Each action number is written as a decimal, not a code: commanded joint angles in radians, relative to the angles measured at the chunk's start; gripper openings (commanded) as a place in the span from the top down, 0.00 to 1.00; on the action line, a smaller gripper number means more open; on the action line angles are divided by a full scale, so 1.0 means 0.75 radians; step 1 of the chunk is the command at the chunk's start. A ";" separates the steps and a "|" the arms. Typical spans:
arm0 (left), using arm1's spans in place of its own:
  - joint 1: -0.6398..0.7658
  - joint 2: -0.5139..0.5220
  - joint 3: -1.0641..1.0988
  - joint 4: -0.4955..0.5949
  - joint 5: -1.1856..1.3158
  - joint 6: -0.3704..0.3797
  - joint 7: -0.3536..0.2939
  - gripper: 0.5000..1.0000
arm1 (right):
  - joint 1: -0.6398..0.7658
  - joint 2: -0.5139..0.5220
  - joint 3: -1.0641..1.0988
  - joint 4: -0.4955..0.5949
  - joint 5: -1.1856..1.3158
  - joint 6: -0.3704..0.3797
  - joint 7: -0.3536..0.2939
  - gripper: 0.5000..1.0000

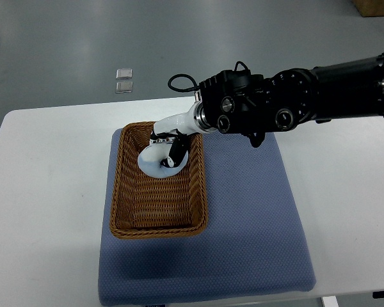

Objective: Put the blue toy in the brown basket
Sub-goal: 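Carry the held toy with the right hand over the wicker basket, then lower the toy into the basket and open the right hand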

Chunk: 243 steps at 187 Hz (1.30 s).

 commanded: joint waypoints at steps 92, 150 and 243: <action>0.000 0.000 0.004 0.002 0.000 0.000 0.000 0.00 | -0.220 0.005 0.075 -0.126 -0.004 -0.109 0.003 0.92; 0.000 0.000 0.006 0.002 0.000 0.000 0.000 0.00 | -0.306 0.005 0.077 -0.194 -0.004 -0.113 0.003 0.64; 0.000 0.000 0.006 0.002 0.000 0.000 0.000 0.00 | -0.322 0.005 0.149 -0.200 0.002 -0.146 0.003 0.37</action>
